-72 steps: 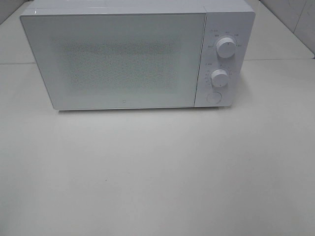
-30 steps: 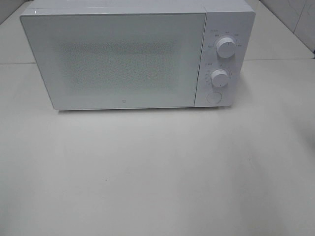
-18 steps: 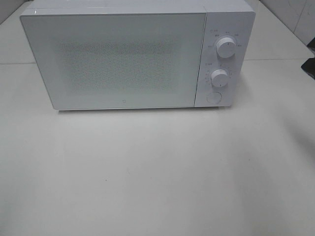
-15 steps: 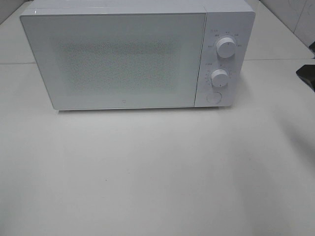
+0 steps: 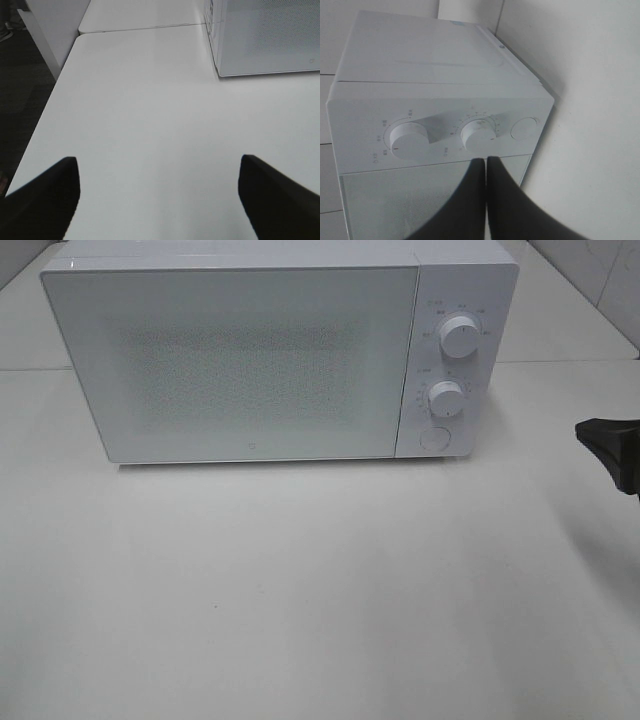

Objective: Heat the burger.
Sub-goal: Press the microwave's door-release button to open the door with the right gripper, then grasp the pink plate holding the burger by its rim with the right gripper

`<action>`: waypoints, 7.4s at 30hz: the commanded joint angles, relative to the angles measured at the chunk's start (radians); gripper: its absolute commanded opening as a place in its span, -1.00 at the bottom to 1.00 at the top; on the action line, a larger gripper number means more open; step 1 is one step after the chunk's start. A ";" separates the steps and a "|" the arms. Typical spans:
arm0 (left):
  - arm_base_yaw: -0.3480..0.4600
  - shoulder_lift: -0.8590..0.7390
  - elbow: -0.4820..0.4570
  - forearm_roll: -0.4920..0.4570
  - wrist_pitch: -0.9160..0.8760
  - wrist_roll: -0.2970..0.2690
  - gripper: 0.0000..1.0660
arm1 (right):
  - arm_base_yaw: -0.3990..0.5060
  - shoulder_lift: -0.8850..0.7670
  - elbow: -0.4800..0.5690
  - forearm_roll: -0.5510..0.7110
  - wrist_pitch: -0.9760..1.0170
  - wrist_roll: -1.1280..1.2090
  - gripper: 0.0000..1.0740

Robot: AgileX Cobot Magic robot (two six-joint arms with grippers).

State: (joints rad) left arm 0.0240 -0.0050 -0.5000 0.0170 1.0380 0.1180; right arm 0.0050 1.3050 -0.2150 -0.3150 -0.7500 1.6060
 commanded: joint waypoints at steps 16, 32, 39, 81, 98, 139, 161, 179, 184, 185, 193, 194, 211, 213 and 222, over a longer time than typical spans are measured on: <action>0.002 -0.019 0.002 -0.001 -0.002 -0.006 0.50 | 0.311 -0.001 0.027 0.475 0.051 -0.186 -1.00; 0.002 -0.019 0.002 -0.001 -0.002 -0.006 0.50 | 0.394 0.210 -0.124 0.596 0.021 -0.238 -1.00; 0.002 -0.019 0.002 -0.001 -0.002 -0.006 0.50 | 0.394 0.322 -0.212 0.601 0.021 -0.229 -1.00; 0.002 -0.019 0.002 -0.001 -0.002 -0.006 0.50 | 0.449 0.759 -0.555 0.831 -0.074 -0.287 -0.98; 0.002 -0.019 0.002 -0.001 -0.002 -0.006 0.50 | 0.403 0.767 -0.581 0.808 -0.122 -0.322 -0.97; 0.002 -0.019 0.002 0.001 -0.002 -0.006 0.50 | 0.368 0.810 -0.726 0.842 -0.437 -0.396 -0.97; 0.002 -0.019 0.002 0.001 -0.002 -0.006 0.50 | 0.382 0.786 -0.685 0.831 -0.234 -0.366 -0.97; 0.002 -0.019 0.002 0.001 -0.002 -0.006 0.50 | 0.394 0.678 -0.538 0.665 0.056 -0.339 -0.97; 0.002 -0.019 0.002 0.001 -0.002 -0.006 0.50 | 0.394 0.574 -0.478 0.633 0.162 -0.386 -0.96; 0.002 -0.019 0.002 0.001 -0.002 -0.006 0.50 | 0.394 0.574 -0.478 0.633 0.162 -0.386 -0.96; 0.002 -0.019 0.002 0.001 -0.002 -0.006 0.50 | 0.394 0.439 -0.448 0.625 0.411 -0.587 -0.95; 0.002 -0.019 0.002 0.001 -0.002 -0.006 0.50 | 0.394 0.420 -0.448 0.625 0.443 -0.626 -0.95; 0.002 -0.019 0.002 0.001 -0.002 -0.006 0.50 | 0.394 0.180 -0.448 0.626 0.937 -1.321 -0.92; 0.002 -0.019 0.002 0.001 -0.002 -0.006 0.50 | 0.394 0.165 -0.448 0.626 1.007 -1.399 -0.91; 0.002 -0.019 0.002 0.001 -0.002 -0.006 0.50 | 0.394 0.122 -0.460 0.625 1.275 -1.652 -0.86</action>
State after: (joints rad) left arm 0.0240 -0.0050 -0.5000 0.0180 1.0380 0.1180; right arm 0.4040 1.4350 -0.6700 0.3140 0.5030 -0.0120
